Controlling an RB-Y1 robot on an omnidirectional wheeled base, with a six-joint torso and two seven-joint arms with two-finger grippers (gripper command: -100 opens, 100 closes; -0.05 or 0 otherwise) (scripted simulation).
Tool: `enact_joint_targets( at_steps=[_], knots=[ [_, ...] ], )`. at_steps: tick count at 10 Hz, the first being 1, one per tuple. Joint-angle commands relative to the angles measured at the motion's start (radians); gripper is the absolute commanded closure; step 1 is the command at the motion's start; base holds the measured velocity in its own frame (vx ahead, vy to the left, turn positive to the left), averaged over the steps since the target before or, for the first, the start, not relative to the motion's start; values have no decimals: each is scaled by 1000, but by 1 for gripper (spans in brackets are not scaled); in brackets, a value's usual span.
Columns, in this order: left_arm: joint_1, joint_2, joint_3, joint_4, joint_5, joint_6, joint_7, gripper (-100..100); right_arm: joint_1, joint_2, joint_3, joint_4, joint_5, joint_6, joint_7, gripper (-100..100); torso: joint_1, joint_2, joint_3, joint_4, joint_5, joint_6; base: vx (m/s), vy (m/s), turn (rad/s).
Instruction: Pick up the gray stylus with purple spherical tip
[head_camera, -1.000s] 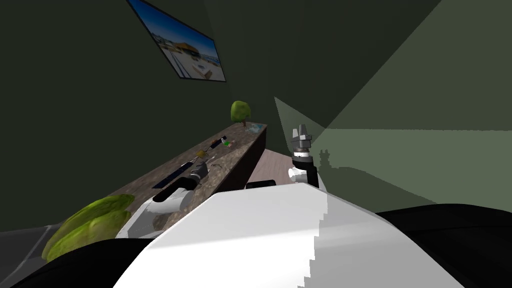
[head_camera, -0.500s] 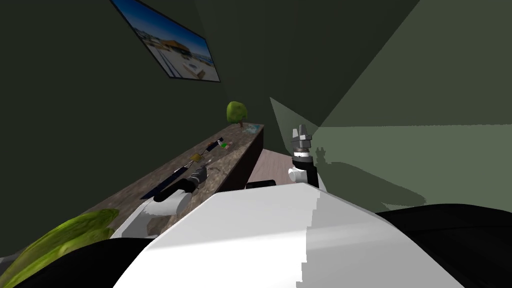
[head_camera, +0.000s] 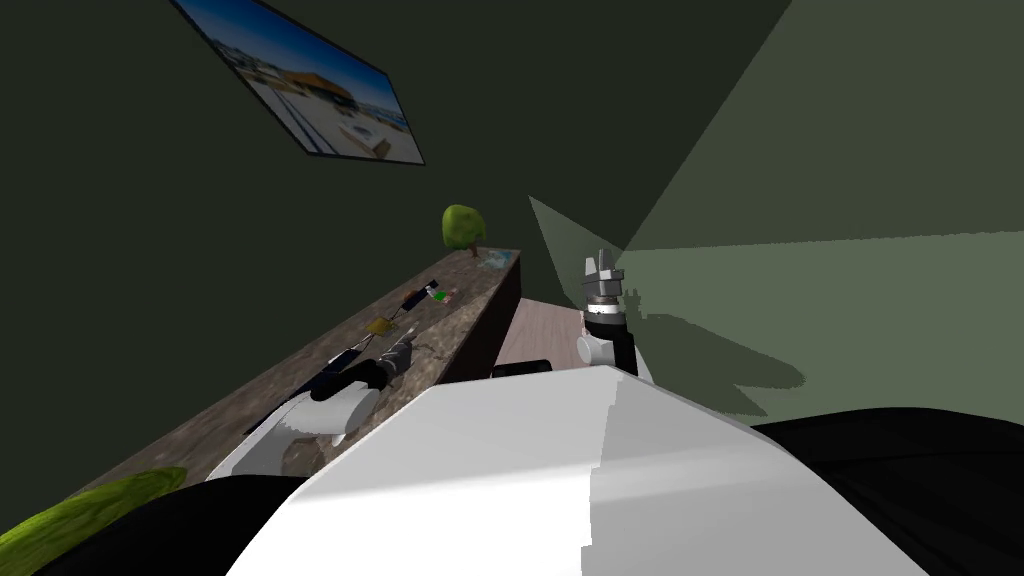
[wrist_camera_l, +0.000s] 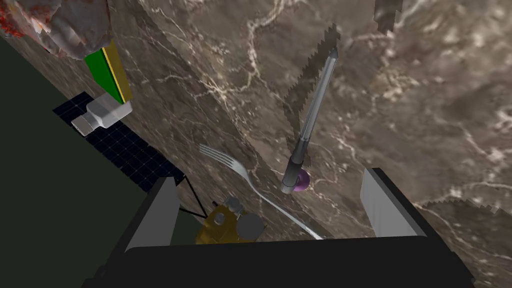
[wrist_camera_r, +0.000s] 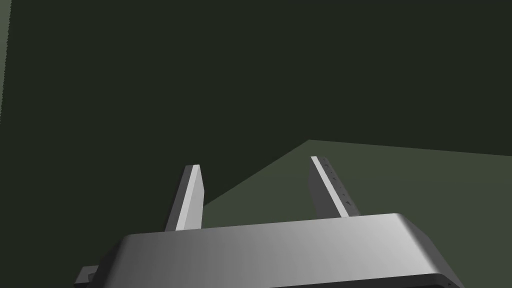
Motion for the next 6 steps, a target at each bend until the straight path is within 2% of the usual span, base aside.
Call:
enact_joint_targets(
  at_steps=[1, 3, 6],
  knots=[
    [13, 27, -8, 5, 6, 47, 7, -100, 0, 0, 0, 0, 0, 0, 0, 0, 0, 0, 0, 0, 0, 0, 19, 28, -169],
    [37, 71, -15, 6, 19, 112, 18, -100, 0, 0, 0, 0, 0, 0, 0, 0, 0, 0, 0, 0, 0, 1, 25, 34, -247],
    [65, 127, -24, 6, 33, 190, 31, -100, 0, 0, 0, 0, 0, 0, 0, 0, 0, 0, 0, 0, 0, 0, 20, 38, -167]
  ],
)
